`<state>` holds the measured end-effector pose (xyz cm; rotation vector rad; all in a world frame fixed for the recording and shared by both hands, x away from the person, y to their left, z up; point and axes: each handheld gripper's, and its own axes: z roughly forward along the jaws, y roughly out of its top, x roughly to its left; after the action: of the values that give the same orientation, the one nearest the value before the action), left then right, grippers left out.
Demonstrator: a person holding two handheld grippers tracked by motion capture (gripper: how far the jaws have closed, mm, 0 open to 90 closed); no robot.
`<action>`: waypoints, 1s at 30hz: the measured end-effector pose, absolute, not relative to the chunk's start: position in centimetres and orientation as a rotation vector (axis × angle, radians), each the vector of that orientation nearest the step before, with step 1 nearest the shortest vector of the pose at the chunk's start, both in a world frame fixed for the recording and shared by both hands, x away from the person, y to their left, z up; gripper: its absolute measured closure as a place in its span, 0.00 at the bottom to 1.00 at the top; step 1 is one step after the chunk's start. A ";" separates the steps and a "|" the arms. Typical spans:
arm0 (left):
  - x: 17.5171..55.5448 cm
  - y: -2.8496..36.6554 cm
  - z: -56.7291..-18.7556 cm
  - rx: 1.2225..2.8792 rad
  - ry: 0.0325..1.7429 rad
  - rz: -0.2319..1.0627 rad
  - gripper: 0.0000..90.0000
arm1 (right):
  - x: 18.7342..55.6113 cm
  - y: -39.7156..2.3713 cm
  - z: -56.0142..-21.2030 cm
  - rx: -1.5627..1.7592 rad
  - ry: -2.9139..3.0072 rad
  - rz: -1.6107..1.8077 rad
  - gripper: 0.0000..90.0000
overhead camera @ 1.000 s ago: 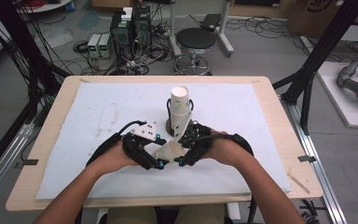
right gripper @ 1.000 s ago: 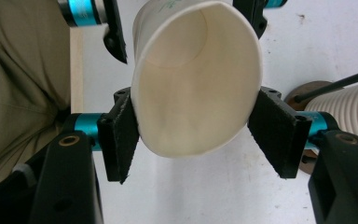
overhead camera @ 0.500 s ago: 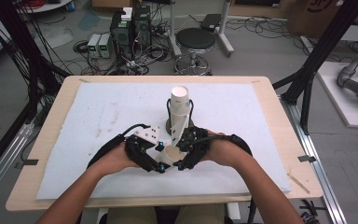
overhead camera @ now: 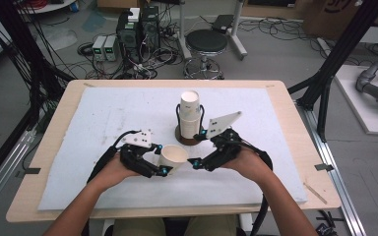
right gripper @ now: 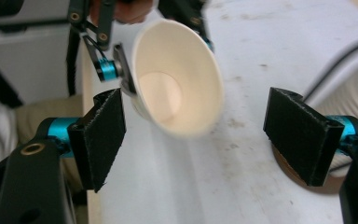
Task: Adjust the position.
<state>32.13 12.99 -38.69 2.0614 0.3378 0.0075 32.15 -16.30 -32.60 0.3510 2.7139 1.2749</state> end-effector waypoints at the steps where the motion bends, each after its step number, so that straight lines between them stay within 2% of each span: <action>1: 32.1 13.4 -38.8 2.046 0.355 0.021 0.40 | 32.2 -16.8 -32.8 0.375 2.693 1.293 0.24; 9: 31.8 16.7 -39.6 1.879 0.456 0.149 0.39 | 31.7 -21.3 -35.6 0.627 2.489 1.375 0.22; 19: 31.2 20.1 -40.3 1.711 0.553 0.303 0.39 | 30.6 -25.9 -38.6 0.790 2.299 1.373 0.22; 30: 31.0 21.3 -40.1 1.651 0.567 0.356 0.39 | 30.0 -27.3 -39.2 0.816 2.236 1.390 0.22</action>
<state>30.99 21.32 -40.11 1.6509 0.5673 0.3562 30.05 -27.25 -39.24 0.8155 2.2364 1.3899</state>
